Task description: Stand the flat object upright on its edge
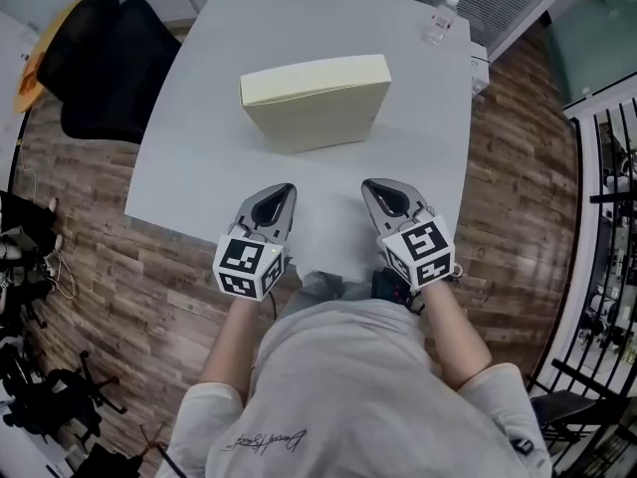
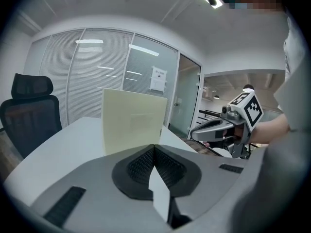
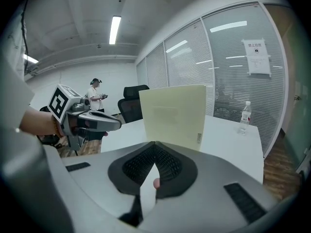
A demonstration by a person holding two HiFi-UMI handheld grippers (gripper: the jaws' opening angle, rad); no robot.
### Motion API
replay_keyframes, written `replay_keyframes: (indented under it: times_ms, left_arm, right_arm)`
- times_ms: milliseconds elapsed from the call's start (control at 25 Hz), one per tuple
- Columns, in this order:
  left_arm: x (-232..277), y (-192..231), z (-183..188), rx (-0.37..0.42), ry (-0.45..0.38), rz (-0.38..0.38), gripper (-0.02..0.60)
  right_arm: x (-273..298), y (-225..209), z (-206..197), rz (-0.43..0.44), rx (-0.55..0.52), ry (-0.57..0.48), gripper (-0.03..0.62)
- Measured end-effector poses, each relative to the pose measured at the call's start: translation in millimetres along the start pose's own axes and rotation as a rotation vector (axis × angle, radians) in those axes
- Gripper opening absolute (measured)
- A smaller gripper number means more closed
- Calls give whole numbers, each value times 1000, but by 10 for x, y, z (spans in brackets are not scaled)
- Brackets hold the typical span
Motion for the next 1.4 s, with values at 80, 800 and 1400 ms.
replay_keyframes:
  times_ms: [80,800,1400]
  left_arm:
    - [-51,-38,21,-3,-4,-2,12]
    - [-166,-128,40,5,-9,27,12]
    - [-229,-122,-1,13,-11,17,12]
  right_arm:
    - [-47,30,-6,-5,15,1,25]
    - [-128,74,-59,1,59,-26,25]
    - [-93,149,-83,14,50,-23,25]
Point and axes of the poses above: the fingertips, and each gripper's own axes: x forward along the fingers, y to its left, z out of its top, the point moved 10 cm from there along -x, backward along the fingers, and after that the axes turned 15 degrees about z, right-handed, at the moved point
